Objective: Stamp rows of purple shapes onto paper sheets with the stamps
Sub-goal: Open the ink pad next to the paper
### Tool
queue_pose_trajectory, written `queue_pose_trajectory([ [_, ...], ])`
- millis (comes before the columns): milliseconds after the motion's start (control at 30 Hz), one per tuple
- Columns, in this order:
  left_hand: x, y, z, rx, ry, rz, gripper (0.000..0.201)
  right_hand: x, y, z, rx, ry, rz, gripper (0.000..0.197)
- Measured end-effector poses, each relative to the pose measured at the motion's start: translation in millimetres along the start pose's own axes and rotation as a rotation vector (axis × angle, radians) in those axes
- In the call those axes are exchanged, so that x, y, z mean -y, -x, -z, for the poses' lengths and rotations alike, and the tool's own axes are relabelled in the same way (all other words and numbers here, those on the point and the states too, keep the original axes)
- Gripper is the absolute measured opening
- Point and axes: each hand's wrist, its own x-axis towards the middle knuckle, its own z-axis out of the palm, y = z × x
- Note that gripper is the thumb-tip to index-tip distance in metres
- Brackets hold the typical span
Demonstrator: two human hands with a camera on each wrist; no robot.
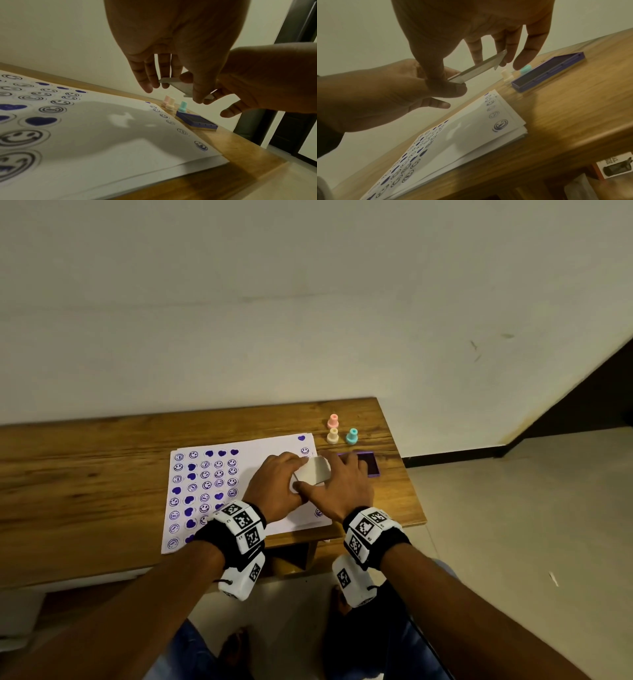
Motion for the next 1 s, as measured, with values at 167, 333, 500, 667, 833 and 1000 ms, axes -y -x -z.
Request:
queue_pose_trajectory([
  [167, 1.2, -8.0, 2.3, -0.009, 0.058, -0.001, 0.067, -0.9, -5.7, -0.1, -0.002, -0.082, -0.007, 0.082],
  [333, 0.8, -20.1, 3.5, -0.008, 0.083, 0.039, 0.061, -3.0, -13.9, 3.0, -0.022, -0.169, -0.014, 0.076],
  [500, -3.3, -28.9, 4.7, -0.029, 0.174, 0.116, 0.070, -5.2, -20.4, 4.1, -0.039, -0.271, -0.011, 0.067],
  [667, 5.9, -49.6, 14.5, -0.038, 0.103, 0.125, 0.071, -10.6, -34.8, 15.5, -0.061, -0.241, 0.050, 0.059],
  [833, 39.8, -89.3, 37.0, -0.035, 0.036, 0.153, 0.070, -21.9, -71.4, 36.2, -0.079, -0.129, 0.054, 0.050],
  [1000, 78.0, -127.3, 49.1, -0.011, -0.071, 0.214, 0.071, -37.8, -102.5, 55.5, -0.023, 0.008, -0.003, 0.050],
])
